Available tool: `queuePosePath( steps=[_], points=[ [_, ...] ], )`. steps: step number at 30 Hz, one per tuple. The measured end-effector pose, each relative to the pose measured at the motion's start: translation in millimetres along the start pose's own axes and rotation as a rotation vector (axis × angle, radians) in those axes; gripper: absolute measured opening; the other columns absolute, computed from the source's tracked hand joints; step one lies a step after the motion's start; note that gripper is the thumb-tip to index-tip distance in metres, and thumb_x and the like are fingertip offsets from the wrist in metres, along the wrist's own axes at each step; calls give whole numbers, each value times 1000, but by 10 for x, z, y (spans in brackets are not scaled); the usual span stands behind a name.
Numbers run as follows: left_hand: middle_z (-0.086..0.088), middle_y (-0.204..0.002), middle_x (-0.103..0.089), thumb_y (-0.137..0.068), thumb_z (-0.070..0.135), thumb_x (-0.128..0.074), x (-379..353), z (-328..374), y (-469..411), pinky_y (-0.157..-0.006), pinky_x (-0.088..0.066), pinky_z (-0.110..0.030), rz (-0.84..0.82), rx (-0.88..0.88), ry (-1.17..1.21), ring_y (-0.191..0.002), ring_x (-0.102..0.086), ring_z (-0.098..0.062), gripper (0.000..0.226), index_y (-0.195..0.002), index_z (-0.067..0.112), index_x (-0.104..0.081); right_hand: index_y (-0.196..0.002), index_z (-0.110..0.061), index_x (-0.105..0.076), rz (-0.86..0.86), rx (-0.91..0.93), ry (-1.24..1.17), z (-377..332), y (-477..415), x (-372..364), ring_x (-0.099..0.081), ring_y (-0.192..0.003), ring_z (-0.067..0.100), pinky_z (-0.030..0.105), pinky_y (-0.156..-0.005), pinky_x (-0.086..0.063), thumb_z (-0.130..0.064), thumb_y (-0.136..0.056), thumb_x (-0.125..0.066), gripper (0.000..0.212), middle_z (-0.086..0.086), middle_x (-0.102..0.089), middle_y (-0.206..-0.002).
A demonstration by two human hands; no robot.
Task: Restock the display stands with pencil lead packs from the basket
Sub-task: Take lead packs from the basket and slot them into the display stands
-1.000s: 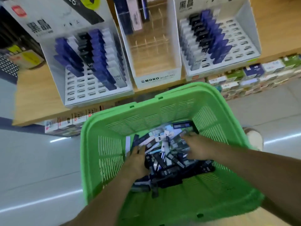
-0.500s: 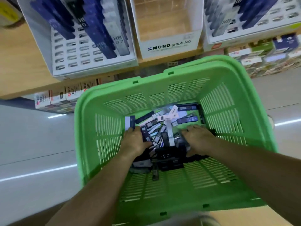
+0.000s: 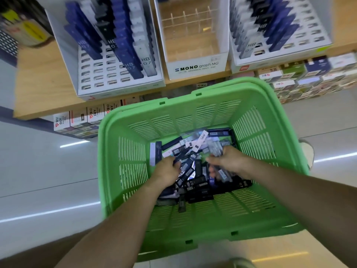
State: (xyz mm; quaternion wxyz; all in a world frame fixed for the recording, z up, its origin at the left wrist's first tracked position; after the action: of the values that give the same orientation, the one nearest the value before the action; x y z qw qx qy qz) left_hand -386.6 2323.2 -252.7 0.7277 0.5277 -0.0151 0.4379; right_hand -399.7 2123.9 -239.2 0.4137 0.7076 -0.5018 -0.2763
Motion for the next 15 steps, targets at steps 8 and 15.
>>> queuePosePath(
  steps=[8, 15],
  points=[
    [-2, -64, -64, -104, 26, -40, 289, 721, 536, -41, -33, -19, -134, -81, 564, -45, -44, -13, 27, -107, 8, -59, -104, -8, -67, -21, 49, -870, -469, 521, -210, -70, -64, 22, 37, -57, -61, -9, -91, -65, 14, 9, -71, -78],
    [-2, -60, -54, -101, 36, -42, 750, 1368, 1149, -44, -29, -17, -182, -190, 307, -48, -45, -16, 27, -91, 14, -54, -91, -7, -62, -40, 231, -818, -1031, 1103, -184, -52, -43, 11, 24, -43, -47, -26, -78, -76, 28, 2, -61, -62]
  ],
)
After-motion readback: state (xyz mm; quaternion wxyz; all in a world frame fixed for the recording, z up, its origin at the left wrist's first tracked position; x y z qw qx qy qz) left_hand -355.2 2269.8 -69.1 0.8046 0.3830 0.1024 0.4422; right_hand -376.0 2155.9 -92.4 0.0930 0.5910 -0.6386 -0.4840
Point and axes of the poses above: each hand's wrist, its own y-axis away from the middle knuckle, its own x-axis out of the back of the hand, z = x × y, the point moved 7 cm from there along -y, towards the middle knuckle
